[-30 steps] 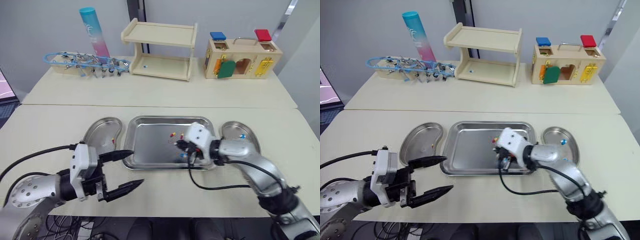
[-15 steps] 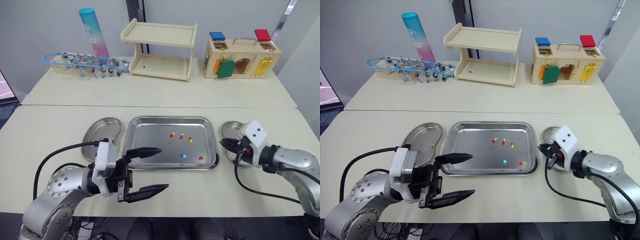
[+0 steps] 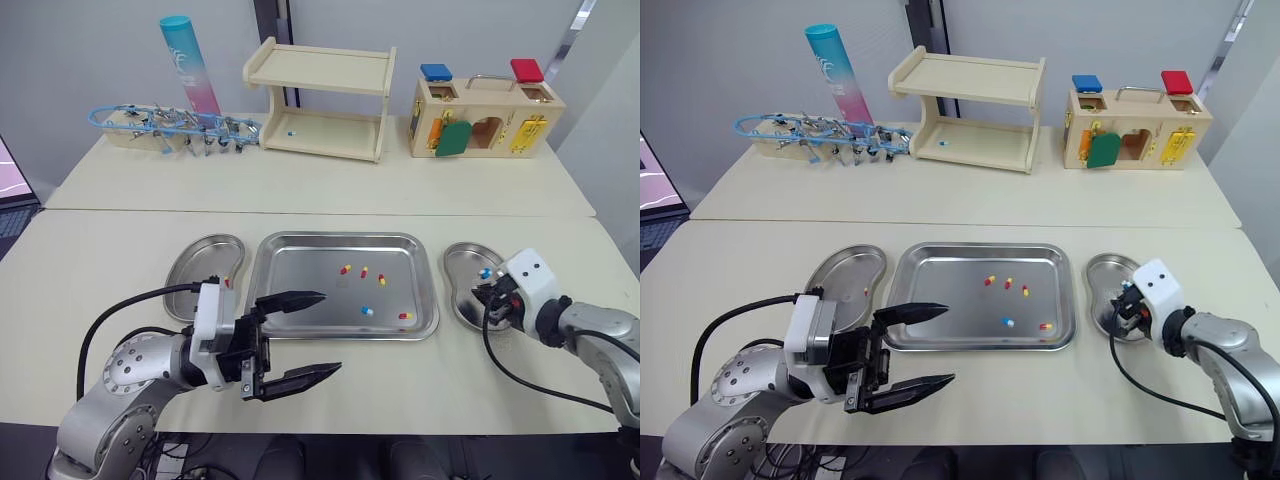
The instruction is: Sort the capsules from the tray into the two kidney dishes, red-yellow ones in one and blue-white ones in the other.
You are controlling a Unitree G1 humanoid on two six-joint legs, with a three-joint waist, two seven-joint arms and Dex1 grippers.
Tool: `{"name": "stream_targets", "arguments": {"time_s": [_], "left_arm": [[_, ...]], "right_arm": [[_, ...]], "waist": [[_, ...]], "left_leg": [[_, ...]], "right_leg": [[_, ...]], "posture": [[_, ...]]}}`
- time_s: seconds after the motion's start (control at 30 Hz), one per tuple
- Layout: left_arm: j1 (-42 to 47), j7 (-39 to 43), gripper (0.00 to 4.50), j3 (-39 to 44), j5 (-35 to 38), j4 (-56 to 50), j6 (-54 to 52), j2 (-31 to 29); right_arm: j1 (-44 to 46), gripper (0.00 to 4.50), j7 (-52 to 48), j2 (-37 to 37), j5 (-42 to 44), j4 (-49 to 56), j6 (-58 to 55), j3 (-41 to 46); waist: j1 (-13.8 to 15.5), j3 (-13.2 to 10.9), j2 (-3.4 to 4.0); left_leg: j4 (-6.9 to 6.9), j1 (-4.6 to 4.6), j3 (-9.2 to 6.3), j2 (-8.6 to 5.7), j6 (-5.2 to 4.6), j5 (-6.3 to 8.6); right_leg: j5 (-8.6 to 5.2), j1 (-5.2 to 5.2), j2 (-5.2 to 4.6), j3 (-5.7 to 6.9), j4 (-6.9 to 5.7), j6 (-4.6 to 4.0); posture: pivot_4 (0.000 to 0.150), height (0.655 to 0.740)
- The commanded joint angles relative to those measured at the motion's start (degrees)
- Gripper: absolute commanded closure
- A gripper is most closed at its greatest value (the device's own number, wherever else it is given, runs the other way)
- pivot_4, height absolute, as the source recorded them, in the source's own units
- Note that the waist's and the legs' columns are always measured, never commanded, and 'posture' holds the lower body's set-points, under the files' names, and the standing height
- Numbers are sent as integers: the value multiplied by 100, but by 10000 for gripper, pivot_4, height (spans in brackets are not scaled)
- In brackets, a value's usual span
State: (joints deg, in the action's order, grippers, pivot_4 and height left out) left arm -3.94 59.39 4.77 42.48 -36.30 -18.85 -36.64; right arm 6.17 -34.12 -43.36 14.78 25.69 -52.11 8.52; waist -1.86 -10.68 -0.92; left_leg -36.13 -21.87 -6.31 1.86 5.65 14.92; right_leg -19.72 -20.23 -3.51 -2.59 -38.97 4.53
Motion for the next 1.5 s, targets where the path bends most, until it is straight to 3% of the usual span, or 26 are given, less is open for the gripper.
{"name": "stream_targets", "arguments": {"time_s": [0.03,0.17,0.5,0.7,0.83,0.97,1.1,1.13,1.5], "left_arm": [[-30,-10,0,34,-46,-82,151,-10],[-194,-46,0,225,-68,-107,197,-77],[-767,-811,0,1480,-366,402,-189,-534],[-907,-789,0,2851,-901,2026,73,-1040],[-1122,-822,0,3297,-1420,3048,187,-1424],[-1234,-953,0,3519,-1842,3680,333,-1593],[-1552,-502,0,3809,-2040,4475,764,-1779],[-1588,-446,0,3856,-2031,4625,779,-1809],[-1721,-140,0,3925,-2178,5390,1267,-1864]], "right_arm": [[59,22334,-6,-122,51,84,66,255],[36,10261,-177,-246,98,100,330,398],[-495,10261,-1560,-1057,45,-623,2631,915],[-652,10261,-2980,-2014,-105,-2222,4257,1166],[-505,10261,-3328,-2286,-255,-3318,4986,1061],[-301,10261,-3493,-2305,-260,-3891,5264,1005],[-280,971,-3639,-2435,-339,-4369,5455,1006],[-284,409,-3677,-2457,-344,-4471,5487,1006],[-91,409,-3749,-2460,-427,-5012,5748,858]], "waist": [[1,0,0],[-3,0,0],[4,0,0],[-9,-1,0],[-16,-1,-1],[-45,-3,1],[-62,-3,2],[-70,-3,3],[-109,-3,3]], "left_leg": [[0,0,0,0,0,0],[0,0,0,0,0,0],[0,2,2,0,0,0],[2,6,5,0,0,0],[2,8,9,0,0,0],[3,8,9,0,0,0],[4,8,9,1,0,0],[6,7,11,0,0,0],[6,10,11,1,0,0]], "right_leg": [[0,0,0,0,0,0],[0,0,0,-1,0,0],[0,2,-1,1,2,0],[-1,2,-1,0,3,0],[-1,2,-1,-2,4,-1],[-1,2,-1,-3,3,-1],[-1,1,-2,-3,2,-1],[-1,-1,-2,-4,3,-1],[-1,1,-2,-3,-2,-1]], "posture": [[1500,7400],[1500,7400],[1500,7400],[1500,7400],[1500,7400],[1500,7400],[1500,7400],[1500,7400],[1500,7400]]}}
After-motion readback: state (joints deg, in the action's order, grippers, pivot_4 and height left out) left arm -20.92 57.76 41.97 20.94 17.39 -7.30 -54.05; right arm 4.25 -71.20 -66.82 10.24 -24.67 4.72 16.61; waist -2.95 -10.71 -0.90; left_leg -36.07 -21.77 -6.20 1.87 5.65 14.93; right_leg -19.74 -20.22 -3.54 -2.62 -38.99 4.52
